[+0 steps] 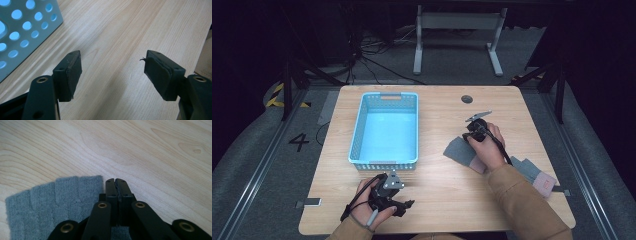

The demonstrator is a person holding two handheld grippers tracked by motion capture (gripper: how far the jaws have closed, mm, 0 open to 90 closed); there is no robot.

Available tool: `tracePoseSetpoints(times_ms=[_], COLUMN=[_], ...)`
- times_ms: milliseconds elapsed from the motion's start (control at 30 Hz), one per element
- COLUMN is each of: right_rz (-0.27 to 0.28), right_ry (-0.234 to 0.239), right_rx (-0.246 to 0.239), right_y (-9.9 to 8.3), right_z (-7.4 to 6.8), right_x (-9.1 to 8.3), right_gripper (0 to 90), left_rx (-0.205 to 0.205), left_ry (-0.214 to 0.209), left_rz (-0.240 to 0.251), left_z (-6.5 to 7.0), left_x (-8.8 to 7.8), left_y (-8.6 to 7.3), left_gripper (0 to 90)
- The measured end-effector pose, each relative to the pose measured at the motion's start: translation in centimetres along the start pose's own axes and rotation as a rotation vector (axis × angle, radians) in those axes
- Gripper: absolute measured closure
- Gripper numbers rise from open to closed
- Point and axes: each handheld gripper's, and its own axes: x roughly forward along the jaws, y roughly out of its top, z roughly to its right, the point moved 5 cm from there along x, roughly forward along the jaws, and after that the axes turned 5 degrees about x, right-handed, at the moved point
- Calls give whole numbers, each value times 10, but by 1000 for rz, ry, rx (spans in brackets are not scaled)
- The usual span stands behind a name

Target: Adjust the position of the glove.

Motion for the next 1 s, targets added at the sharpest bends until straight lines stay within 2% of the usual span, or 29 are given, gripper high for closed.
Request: tracePoseSetpoints(times_ms=[167,400,533,967,1000], right_rz=[-7,-22,-29,-53,-60], right_ry=[38,90,112,183,187], right_rx=[-4,-47,-53,-144,-139], right_y=[0,-2,-5,-13,-14], right_z=[-6,-19,-24,-45,-47], right_x=[-1,-3,-4,-15,-16], right_gripper=[899,898,898,898,898], left_rx=[-2,1,-1,9,11], left_ry=[1,-1,1,-4,-4], left_rz=[-5,-1,2,-2,-3], left_z=[0,1,0,0,0], left_x=[0,0,0,2,2], left_y=[0,1,1,3,4], left_gripper=[310,311,309,310,310])
